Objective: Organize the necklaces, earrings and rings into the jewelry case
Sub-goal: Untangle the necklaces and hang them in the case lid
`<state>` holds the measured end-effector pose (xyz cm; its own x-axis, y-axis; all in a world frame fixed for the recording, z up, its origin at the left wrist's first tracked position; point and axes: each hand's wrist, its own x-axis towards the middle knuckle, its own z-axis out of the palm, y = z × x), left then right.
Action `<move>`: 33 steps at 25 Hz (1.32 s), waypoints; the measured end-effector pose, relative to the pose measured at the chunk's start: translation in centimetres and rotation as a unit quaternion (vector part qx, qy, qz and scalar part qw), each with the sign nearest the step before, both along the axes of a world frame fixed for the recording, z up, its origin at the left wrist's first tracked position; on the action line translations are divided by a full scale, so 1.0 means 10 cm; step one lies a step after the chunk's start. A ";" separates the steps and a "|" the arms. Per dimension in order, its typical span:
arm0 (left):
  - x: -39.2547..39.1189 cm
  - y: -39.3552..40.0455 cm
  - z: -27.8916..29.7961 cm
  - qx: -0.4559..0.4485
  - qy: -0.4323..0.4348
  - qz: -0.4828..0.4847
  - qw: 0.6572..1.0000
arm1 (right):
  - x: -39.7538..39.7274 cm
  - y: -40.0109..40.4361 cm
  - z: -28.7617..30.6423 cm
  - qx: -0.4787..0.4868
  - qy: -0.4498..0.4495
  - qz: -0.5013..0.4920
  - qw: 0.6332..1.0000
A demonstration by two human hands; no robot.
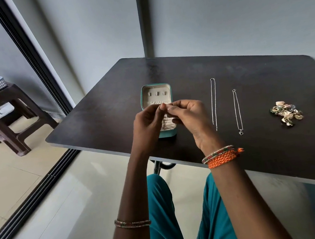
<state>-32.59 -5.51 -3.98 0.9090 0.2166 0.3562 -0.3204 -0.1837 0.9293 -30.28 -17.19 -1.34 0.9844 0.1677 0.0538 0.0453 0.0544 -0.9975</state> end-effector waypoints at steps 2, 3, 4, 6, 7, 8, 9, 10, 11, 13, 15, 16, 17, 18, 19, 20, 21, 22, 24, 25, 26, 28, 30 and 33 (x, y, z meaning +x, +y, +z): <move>-0.01 0.00 0.04 -0.040 0.003 0.003 0.999 | -0.03 -0.05 0.05 -0.026 -0.027 -0.019 0.999; -0.03 0.00 0.05 -0.070 0.009 0.003 0.997 | -0.03 -0.08 0.07 -0.026 -0.030 -0.029 0.999; -0.04 -0.01 0.06 -0.099 0.015 -0.004 0.995 | -0.03 -0.11 0.08 -0.019 -0.023 -0.034 0.999; -0.06 -0.04 0.09 -0.134 0.022 -0.023 0.990 | -0.03 -0.18 0.10 0.010 0.003 -0.023 1.000; -0.06 -0.05 0.10 -0.133 0.023 -0.033 0.990 | -0.04 -0.21 0.10 0.016 0.011 -0.013 1.000; -0.06 -0.07 0.11 -0.121 0.025 -0.043 0.991 | -0.06 -0.23 0.11 0.013 0.012 -0.006 1.000; -0.06 -0.09 0.12 -0.104 0.026 -0.057 0.993 | -0.08 -0.24 0.11 0.001 0.005 -0.003 1.000; -0.07 -0.12 0.12 -0.088 0.026 -0.069 0.993 | -0.10 -0.26 0.12 -0.011 -0.006 -0.002 1.000; -0.08 -0.14 0.13 -0.079 0.023 -0.076 0.994 | -0.12 -0.27 0.13 -0.020 -0.014 -0.005 1.000; -0.08 -0.16 0.14 -0.077 0.023 -0.082 0.993 | -0.12 -0.31 0.16 -0.025 -0.010 -0.011 1.000; -0.08 -0.17 0.16 -0.104 0.048 -0.114 0.987 | -0.12 -0.34 0.20 -0.010 0.005 0.003 1.000; -0.09 -0.18 0.17 -0.129 0.066 -0.144 0.979 | -0.13 -0.35 0.21 0.012 0.014 0.015 1.000; -0.11 -0.20 0.18 -0.158 0.084 -0.176 0.968 | -0.13 -0.35 0.22 0.047 0.029 0.022 0.998; -0.14 -0.21 0.19 -0.182 0.100 -0.198 0.958 | -0.12 -0.36 0.23 0.095 0.053 0.024 0.994; -0.17 -0.21 0.20 -0.192 0.116 -0.200 0.954 | -0.11 -0.38 0.25 0.146 0.078 0.019 0.986; -0.19 -0.21 0.21 -0.190 0.133 -0.182 0.956 | -0.10 -0.42 0.27 0.190 0.093 0.005 0.977; -0.21 -0.18 0.21 -0.182 0.150 -0.154 0.960 | -0.07 -0.49 0.29 0.214 0.094 -0.018 0.972; -0.22 -0.15 0.21 -0.182 0.167 -0.128 0.961 | -0.05 -0.56 0.29 0.217 0.082 -0.048 0.971; -0.23 -0.11 0.21 -0.236 0.198 -0.101 0.946 | -0.03 -0.67 0.27 0.196 0.047 -0.091 0.975; -0.22 -0.09 0.22 -0.277 0.203 -0.104 0.934 | -0.04 -0.69 0.25 0.182 0.033 -0.101 0.978; -0.22 -0.09 0.22 -0.314 0.198 -0.111 0.922 | -0.05 -0.71 0.23 0.167 0.022 -0.107 0.980; -0.22 -0.11 0.23 -0.370 0.181 -0.119 0.903 | -0.06 -0.72 0.20 0.140 0.009 -0.113 0.984; -0.22 -0.12 0.23 -0.404 0.162 -0.109 0.893 | -0.06 -0.74 0.19 0.130 0.013 -0.107 0.986; -0.23 -0.09 0.26 -0.444 0.121 -0.083 0.884 | -0.06 -0.80 0.17 0.141 0.064 -0.068 0.986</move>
